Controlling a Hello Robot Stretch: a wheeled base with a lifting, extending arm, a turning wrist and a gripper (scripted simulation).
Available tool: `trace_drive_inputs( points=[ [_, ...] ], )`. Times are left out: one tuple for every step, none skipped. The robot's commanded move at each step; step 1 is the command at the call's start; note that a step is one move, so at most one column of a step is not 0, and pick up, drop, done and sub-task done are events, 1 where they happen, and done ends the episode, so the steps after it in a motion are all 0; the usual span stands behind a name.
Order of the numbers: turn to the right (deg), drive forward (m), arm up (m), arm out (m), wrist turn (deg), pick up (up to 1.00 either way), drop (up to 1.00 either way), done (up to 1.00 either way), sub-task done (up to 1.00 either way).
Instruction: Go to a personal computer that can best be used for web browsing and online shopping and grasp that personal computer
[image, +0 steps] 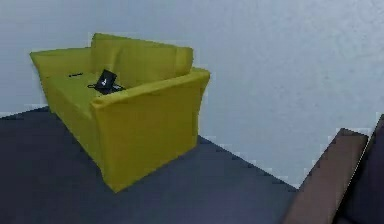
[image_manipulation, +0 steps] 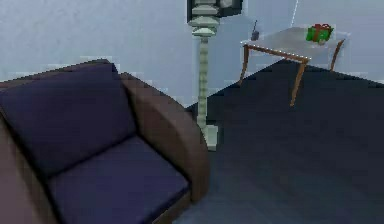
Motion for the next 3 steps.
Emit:
trace_drive_inputs(
  points=[
    [-39.0,0.0,0.0,0.0,0.0,0.0,0.0,0.0,0.0],
    [0.0,1.0,0.0,0.0,0.0,0.0,0.0,0.0,0.0],
    [-3.0,0.0,0.0,0.0,0.0,0.0,0.0,0.0,0.0]
  ],
)
